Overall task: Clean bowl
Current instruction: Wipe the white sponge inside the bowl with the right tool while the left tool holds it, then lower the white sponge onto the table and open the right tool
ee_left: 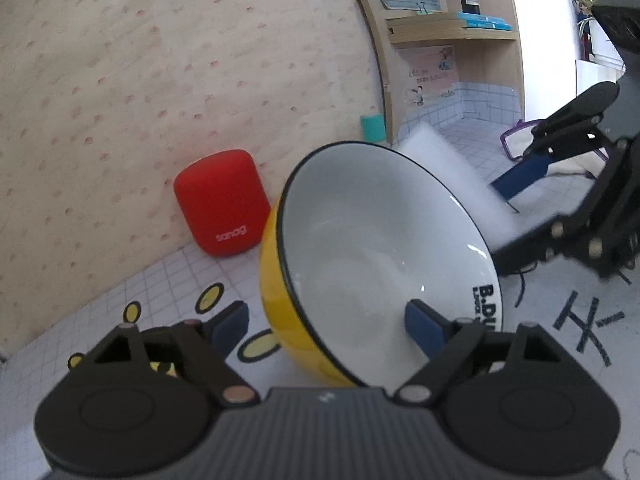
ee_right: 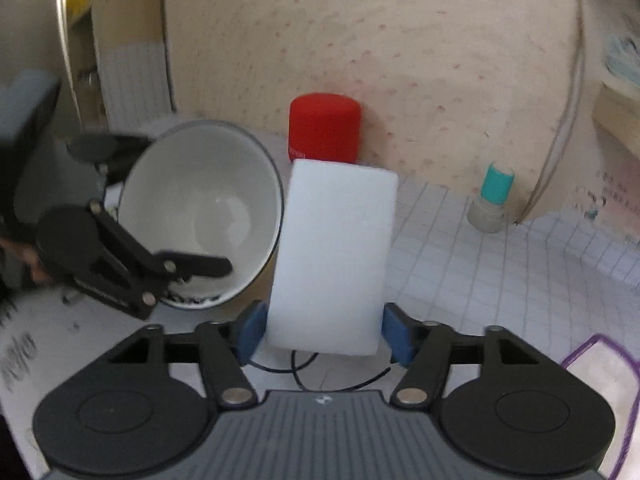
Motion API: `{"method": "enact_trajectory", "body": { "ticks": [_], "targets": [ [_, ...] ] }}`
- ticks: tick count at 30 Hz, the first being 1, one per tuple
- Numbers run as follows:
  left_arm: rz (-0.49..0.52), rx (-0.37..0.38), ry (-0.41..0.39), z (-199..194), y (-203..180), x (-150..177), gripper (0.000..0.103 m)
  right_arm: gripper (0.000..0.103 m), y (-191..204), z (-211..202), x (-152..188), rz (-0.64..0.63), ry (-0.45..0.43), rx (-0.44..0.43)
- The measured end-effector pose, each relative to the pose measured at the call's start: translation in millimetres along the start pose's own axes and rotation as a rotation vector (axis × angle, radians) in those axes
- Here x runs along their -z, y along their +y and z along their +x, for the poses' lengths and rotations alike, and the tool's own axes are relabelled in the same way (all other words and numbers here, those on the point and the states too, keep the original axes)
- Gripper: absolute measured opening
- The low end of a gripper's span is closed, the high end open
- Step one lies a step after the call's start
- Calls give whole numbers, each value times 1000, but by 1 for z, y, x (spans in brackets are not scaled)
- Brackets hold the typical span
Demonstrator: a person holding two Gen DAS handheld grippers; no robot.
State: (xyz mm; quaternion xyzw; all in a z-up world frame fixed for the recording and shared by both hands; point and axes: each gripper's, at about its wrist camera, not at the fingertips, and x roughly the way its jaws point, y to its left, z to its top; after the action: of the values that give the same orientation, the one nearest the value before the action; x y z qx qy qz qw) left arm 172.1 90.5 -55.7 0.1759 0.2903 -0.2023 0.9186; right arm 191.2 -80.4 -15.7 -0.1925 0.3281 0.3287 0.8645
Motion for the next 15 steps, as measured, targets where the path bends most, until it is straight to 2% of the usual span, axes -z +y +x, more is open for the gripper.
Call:
{"method": "enact_trajectory", "body": {
  "ticks": [4, 8, 11, 13, 15],
  "targets": [
    [3, 3, -2, 1, 1, 0, 87, 89, 26, -4, 4, -137, 27, 123],
    [10, 17, -6, 1, 6, 2, 88, 96, 57, -12, 23, -286, 12, 316],
    [12, 15, -8, 1, 4, 1, 88, 96, 71, -16, 32, -333, -36, 351],
    [12, 16, -9, 1, 4, 1, 88, 96, 70, -19, 32, -298, -81, 337],
    [8, 18, -9, 2, 5, 1, 88, 95, 66, -17, 30, -269, -67, 321]
  ]
}}
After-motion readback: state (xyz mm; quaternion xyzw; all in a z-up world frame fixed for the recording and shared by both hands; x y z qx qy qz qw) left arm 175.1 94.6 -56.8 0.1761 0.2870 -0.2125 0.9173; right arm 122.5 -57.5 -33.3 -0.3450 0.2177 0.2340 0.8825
